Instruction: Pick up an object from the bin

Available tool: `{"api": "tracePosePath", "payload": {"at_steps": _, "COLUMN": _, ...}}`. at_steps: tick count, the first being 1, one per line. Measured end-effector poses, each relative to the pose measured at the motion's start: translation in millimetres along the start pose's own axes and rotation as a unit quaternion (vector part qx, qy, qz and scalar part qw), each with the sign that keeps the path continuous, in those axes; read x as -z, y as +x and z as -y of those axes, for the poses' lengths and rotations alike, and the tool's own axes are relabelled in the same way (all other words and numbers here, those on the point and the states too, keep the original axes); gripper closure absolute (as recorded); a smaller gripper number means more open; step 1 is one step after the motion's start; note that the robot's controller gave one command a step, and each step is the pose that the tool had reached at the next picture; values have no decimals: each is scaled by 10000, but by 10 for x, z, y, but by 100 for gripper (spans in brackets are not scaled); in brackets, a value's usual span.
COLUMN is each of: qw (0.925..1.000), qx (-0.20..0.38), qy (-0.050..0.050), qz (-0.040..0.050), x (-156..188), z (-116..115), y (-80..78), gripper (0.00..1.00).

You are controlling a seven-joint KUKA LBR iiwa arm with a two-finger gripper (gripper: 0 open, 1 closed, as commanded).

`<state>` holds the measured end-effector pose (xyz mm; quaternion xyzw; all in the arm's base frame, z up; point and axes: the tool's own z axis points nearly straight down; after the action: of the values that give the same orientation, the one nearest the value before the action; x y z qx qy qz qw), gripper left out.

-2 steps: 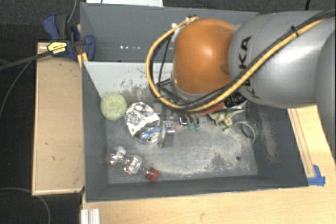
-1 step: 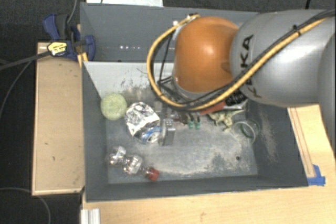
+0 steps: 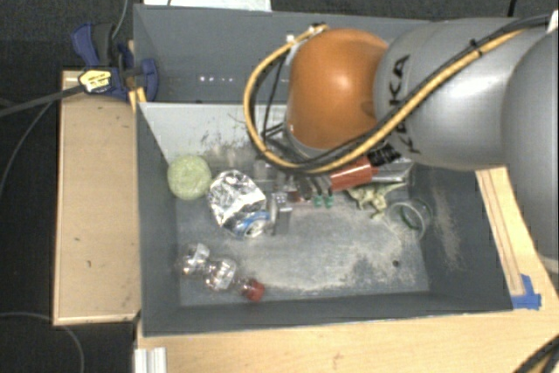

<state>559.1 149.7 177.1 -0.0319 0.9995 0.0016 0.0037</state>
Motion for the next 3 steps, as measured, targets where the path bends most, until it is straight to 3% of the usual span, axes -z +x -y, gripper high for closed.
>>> {"api": "tracePosePath", "payload": {"at_steps": 2, "qw": 9932, "qx": 1162, "qy": 1, "qz": -2, "x": -570, "z": 153, "y": -105, "gripper": 0}}
{"api": "tracePosePath", "payload": {"at_steps": 3, "qw": 9836, "qx": 1806, "qy": 4, "qz": 15, "x": -805, "z": 19, "y": -294, "gripper": 0}}
